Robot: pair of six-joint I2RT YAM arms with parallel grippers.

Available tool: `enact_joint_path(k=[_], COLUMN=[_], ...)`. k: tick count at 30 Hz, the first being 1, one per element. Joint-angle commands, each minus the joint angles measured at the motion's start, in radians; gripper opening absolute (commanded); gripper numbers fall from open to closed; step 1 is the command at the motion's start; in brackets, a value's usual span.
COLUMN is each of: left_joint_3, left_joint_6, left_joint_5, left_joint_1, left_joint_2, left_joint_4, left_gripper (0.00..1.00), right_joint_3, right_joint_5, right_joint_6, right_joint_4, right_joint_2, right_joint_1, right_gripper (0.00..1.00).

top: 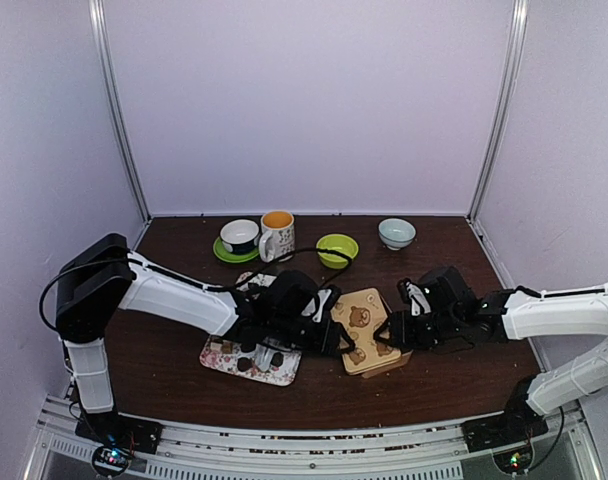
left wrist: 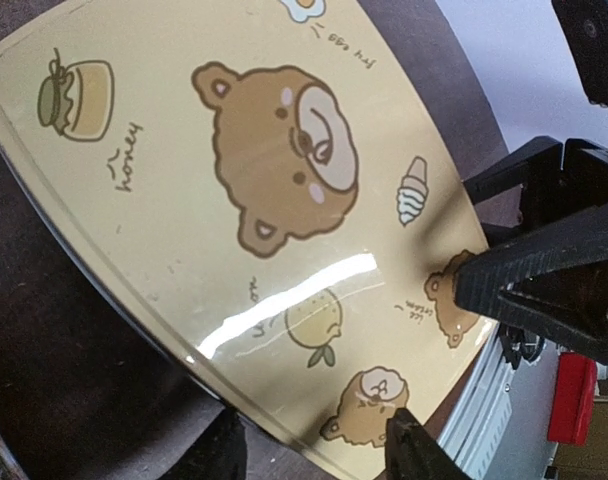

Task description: Pack the chocolate

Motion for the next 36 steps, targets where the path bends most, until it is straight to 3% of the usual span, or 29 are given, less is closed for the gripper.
enact_joint_path(k=[1,10,16,19,23,27,36], left_joint_3=[0.019,0.011,0.018,0.023,0.009,-0.010,0.008], left_joint_6=[-0.004,0.002,0.016,0.020,0.017,0.028,0.049], left_joint_5=[0.019,0.018,0.013,0.015,0.013,-0.008,-0.009], left_joint_1=[0.023,0.027,0.030,0.033,0.033,0.033,0.033], left_joint_2=[0.021,0.011,0.008,0.008,0.004,-0.016,-0.007], left_joint_4=[0.056,0.082,0.085,0.076,0.080,0.067,0.035], left_gripper=[0.50,0.48,0.48,0.48,0.48,0.49,0.49], right_joint_3=[0.020,-0.057,-0.073,-0.078,-0.051,-0.024,0.027], right_joint_5=[-0.048,-0.159,-0.204,-0.211,-0.219,-0.154,-0.091], right_joint_6=[0.036,0.063,0.068,0.080,0.072,0.054,-0.012], right_joint_4=[0.077,0.264,0.323,0.346,0.323,0.244,0.152], right_joint_2=[0.023,-0.026,-0.027,-0.022,0.029,0.054,0.057], right_joint_1=[0.001,-0.005,-0.008,-0.009,-0.009,-0.011,-0.010], right_gripper=[0.52,0.46,0.22,0.16,0.23,0.42,0.48])
